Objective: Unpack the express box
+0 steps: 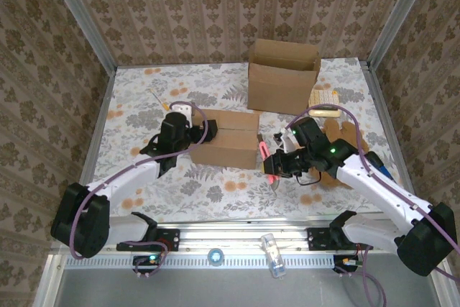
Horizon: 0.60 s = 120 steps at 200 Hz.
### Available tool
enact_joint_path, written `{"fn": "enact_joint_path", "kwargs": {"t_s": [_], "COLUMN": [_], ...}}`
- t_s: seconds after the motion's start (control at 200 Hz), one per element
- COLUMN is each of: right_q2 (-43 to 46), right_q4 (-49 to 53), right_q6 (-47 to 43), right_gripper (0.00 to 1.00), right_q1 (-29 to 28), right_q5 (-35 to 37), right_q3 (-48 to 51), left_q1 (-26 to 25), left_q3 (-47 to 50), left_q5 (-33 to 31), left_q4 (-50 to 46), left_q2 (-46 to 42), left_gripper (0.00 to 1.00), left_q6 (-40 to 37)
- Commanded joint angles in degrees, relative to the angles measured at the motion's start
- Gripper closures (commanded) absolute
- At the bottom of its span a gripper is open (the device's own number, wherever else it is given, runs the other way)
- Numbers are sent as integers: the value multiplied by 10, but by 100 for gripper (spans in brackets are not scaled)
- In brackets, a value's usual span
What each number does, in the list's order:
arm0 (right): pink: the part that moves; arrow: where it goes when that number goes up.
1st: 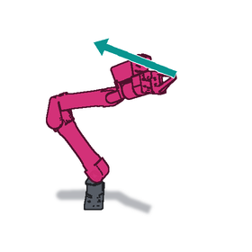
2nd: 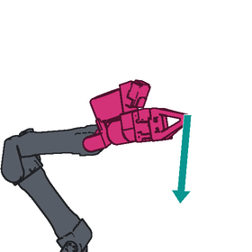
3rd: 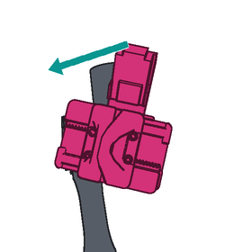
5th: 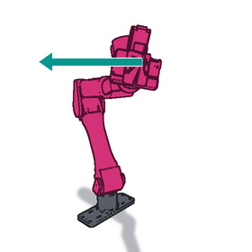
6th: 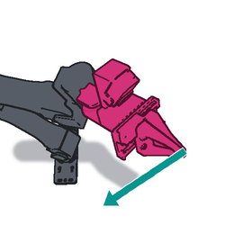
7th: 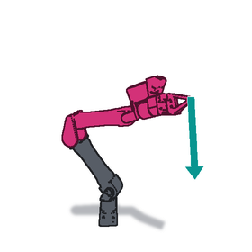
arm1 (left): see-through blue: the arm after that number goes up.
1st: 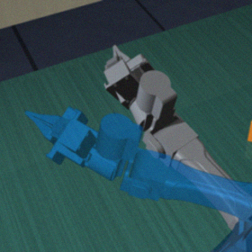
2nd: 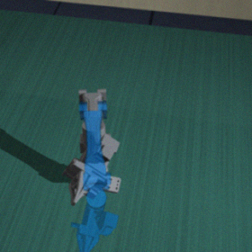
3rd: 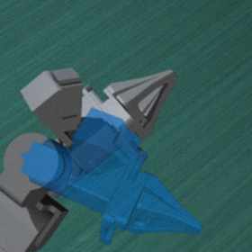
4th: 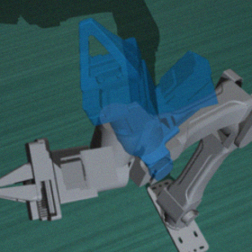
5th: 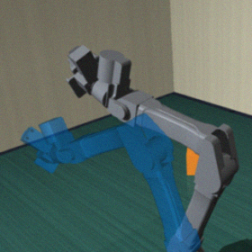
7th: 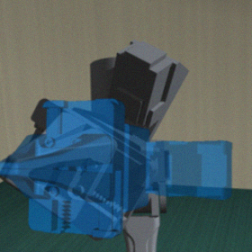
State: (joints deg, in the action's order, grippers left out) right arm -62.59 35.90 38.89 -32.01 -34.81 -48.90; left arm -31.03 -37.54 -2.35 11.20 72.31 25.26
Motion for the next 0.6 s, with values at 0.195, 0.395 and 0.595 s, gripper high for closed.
{"fn": "enact_joint_path", "kwargs": {"t_s": [0.195,0.395,0.595], "right_q2": [30,47,60], "right_q4": [14,13,18], "right_q6": [27,39,44], "right_gripper": [100,100,100], "right_q1": [-40,-47,-51], "right_q5": [-33,-28,-20], "right_q3": [29,39,42], "left_q1": [4,4,4], "left_q3": [30,31,29], "left_q5": [-6,-5,-3], "left_q4": [-93,-90,-89], "left_q2": [44,48,48], "left_gripper": [5,5,5], "left_q6": [-7,-6,-7]}}
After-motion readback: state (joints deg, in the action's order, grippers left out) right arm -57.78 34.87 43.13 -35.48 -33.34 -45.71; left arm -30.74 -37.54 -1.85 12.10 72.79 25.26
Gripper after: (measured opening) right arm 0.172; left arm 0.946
